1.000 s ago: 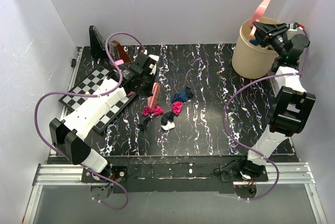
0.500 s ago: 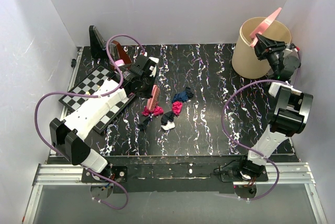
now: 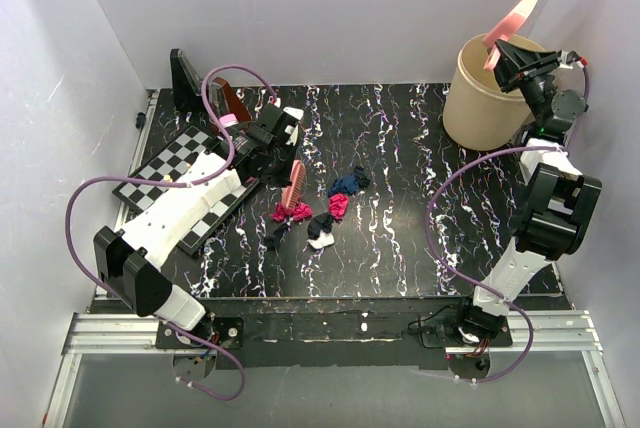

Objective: Sweep away the paper scraps from the table

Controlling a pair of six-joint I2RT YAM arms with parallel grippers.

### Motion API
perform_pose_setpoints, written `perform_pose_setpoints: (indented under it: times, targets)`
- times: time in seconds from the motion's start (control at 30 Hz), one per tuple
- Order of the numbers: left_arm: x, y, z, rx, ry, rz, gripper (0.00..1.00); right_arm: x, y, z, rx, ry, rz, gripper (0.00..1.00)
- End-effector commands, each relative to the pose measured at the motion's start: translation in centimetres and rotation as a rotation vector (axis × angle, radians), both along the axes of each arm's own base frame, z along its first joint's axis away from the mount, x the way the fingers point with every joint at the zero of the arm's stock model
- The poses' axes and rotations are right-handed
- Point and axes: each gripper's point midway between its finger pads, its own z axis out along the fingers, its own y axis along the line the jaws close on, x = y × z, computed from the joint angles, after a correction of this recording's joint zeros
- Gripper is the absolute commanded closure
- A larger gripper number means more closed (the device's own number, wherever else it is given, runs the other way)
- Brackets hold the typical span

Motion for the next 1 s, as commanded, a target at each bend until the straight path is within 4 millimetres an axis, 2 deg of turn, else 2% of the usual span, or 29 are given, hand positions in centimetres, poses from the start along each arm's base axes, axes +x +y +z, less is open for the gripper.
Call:
perform_pose_setpoints:
  times: [0.0, 0.13, 0.2, 0.3, 0.4, 0.43, 0.5, 0.53, 0.57, 0.73, 0.83, 0.9, 0.97]
  targets:
    - [0.6, 0.0, 3.4, -0.063, -0.108, 0.006, 1.00, -3.1, 3.5, 4.4, -0.169, -0.144, 0.098, 0.99]
    - [1.1, 0.1, 3.6, -0.037, -0.121, 0.005, 1.00, -4.9, 6.6, 4.5, -0.289, -0.173, 0.182, 0.99]
    - [1.3, 0.3, 3.8, -0.031, -0.129, 0.011, 1.00, -6.1, 8.8, 4.5, -0.387, -0.189, 0.237, 0.99]
    - [1.6, 0.2, 3.9, -0.028, -0.140, 0.013, 1.00, -8.4, 12.7, 3.4, -0.556, -0.192, 0.307, 0.99]
    - [1.8, 0.2, 4.1, -0.034, -0.153, 0.019, 1.00, -10.6, 15.9, 0.9, -0.806, -0.175, 0.270, 0.99]
    - [1.8, 0.1, 4.3, -0.039, -0.159, 0.018, 1.00, -11.1, 16.9, -1.0, -0.879, -0.106, 0.269, 0.99]
    - [2.0, 0.1, 4.4, -0.047, -0.168, 0.023, 1.00, -11.7, 17.3, -3.7, -1.096, -0.005, 0.129, 0.99]
    - [2.1, 0.1, 4.5, -0.050, -0.174, 0.024, 1.00, -12.6, 17.9, -4.9, -1.165, 0.027, 0.101, 0.99]
    - [2.1, 0.1, 4.6, -0.053, -0.178, 0.026, 1.00, -12.8, 17.1, -6.2, -1.218, 0.073, 0.042, 0.99]
    - [2.4, -0.8, 4.8, -0.094, -0.191, 0.020, 1.00, -15.9, 16.7, -11.9, -1.337, 0.152, -0.018, 0.99]
    - [3.0, -1.7, 5.1, -0.125, -0.202, 0.001, 1.00, -17.8, 16.8, -16.3, -1.400, 0.225, 0.032, 0.99]
    - [3.5, -2.7, 5.4, -0.157, -0.209, -0.010, 1.00, -19.0, 15.9, -19.2, -1.423, 0.329, 0.040, 0.99]
    - [3.9, -4.4, 5.7, -0.228, -0.201, -0.022, 1.00, -20.3, 14.2, -22.4, -1.457, 0.460, 0.026, 0.99]
